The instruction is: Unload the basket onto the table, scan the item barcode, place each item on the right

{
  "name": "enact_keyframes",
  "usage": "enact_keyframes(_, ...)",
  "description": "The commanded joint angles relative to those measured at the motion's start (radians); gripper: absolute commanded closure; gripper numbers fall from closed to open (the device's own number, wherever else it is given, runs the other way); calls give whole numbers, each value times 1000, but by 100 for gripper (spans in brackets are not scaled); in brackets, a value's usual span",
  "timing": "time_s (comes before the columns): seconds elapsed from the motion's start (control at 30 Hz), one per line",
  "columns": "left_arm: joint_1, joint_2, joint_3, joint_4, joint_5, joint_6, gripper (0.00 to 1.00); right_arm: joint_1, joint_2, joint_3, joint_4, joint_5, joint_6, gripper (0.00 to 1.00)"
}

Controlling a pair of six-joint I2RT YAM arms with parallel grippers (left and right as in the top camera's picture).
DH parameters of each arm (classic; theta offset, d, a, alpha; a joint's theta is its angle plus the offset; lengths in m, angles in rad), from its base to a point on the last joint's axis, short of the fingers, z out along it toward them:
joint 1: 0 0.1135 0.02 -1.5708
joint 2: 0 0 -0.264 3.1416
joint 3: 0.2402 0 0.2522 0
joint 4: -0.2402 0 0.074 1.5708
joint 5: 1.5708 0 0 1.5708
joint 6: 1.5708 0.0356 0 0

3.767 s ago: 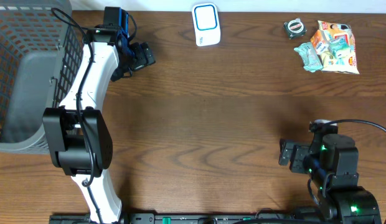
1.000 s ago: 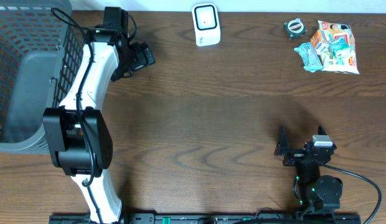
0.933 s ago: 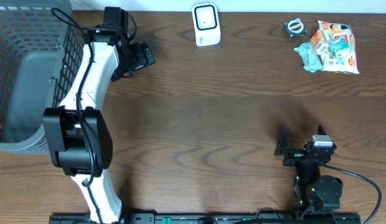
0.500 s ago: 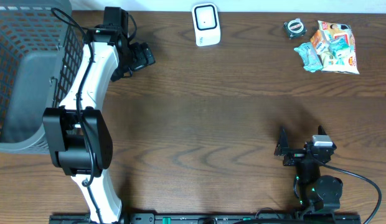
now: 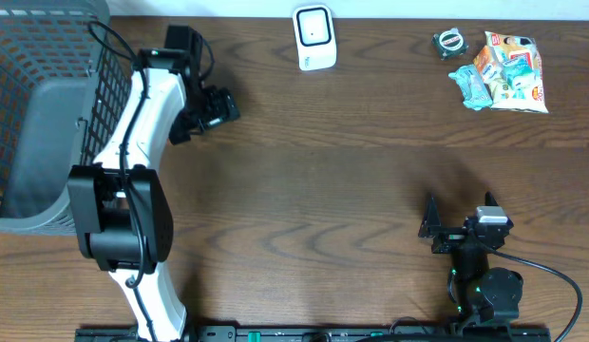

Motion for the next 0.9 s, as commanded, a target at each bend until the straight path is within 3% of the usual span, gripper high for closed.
enact_keyframes(0.0, -47, -100, -70, 84, -6, 79, 2, -8, -8, -2, -5, -3, -15, 1)
enact_keyframes(0.23, -109, -310, -240, 254, -6, 314, 2, -8, -8, -2, -5, -3, -15, 1)
enact_keyframes(0.5, -106, -689, -580, 376, -14, 339, 2, -8, -8, -2, -5, -3, -15, 1)
enact_keyframes(0.67, -102, -1019, -856, 435, -14, 439, 2, -8, -8, -2, -5, -3, -15, 1)
enact_keyframes(0.87, -48, -1396, -1102, 446, -8, 430, 2, -8, -8, -2, -5, -3, -15, 1)
